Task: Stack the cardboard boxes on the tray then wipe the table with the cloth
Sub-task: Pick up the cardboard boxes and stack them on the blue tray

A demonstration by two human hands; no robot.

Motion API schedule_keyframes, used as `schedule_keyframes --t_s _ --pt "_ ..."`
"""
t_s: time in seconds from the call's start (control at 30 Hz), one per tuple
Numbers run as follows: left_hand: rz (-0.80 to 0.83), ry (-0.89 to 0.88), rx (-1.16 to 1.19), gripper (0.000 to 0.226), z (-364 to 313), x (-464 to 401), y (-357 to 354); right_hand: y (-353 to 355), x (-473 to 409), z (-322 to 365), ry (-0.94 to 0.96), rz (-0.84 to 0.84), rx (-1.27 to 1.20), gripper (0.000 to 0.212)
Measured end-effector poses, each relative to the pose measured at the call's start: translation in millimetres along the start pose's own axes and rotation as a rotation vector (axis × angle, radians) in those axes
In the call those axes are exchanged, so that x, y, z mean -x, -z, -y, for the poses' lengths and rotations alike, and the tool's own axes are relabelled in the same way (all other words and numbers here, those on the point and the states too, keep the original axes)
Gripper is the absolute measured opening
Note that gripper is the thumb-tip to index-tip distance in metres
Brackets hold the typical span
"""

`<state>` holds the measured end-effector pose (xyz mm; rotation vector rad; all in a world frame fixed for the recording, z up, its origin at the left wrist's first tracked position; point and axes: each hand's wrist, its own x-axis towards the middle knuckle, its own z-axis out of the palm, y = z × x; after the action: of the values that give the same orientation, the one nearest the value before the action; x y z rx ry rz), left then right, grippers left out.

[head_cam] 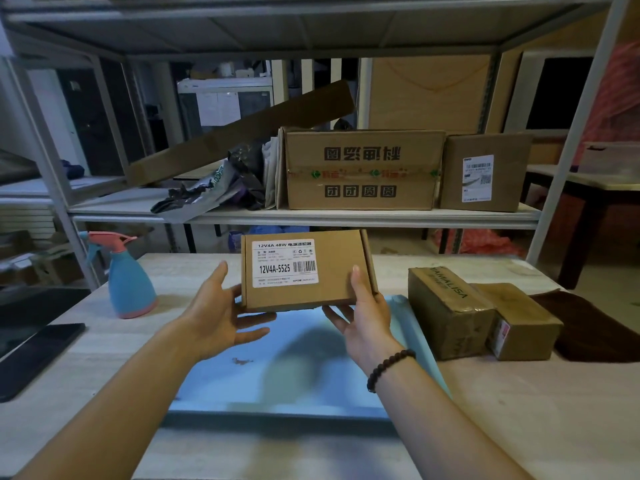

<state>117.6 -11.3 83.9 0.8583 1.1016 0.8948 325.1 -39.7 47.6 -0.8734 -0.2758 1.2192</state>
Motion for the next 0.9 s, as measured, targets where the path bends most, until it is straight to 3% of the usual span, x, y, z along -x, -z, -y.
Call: schedule_keyframes --t_s 0.1,0.17,0.2,0.4,0.53,0.6,0.77,0.9 --pt "-0.059 -0.110 -0.155 0.067 -3 5 -7 0 1 0 0.043 0.009 -0.012 0.039" --pt "-0.096 -0.168 -0.256 0.052 -5 10 -14 0 4 2 0.140 0.064 0.038 0.033" --pt "-0.106 -0.180 -0.283 0.056 -6 13 -17 0 7 2 0.212 0.108 0.093 0.035" --pt "0.036 -0.148 -0.168 0.086 -24 23 -30 -1 25 -12 0.983 0.414 0.710 0.056" --pt "0.032 -0.160 -0.086 0.045 -28 26 -25 1 21 -19 1.296 0.547 0.885 0.069" --pt "0.026 -0.166 -0.084 0.035 -26 26 -21 3 20 -19 1.325 0.561 0.975 0.076" --pt "0.114 -0.238 0.027 0.057 -17 23 -11 13 16 -20 1.083 0.564 1.265 0.121" --pt "0.159 -0.302 0.123 0.054 -12 23 -11 23 19 -18 0.763 0.532 1.266 0.120"
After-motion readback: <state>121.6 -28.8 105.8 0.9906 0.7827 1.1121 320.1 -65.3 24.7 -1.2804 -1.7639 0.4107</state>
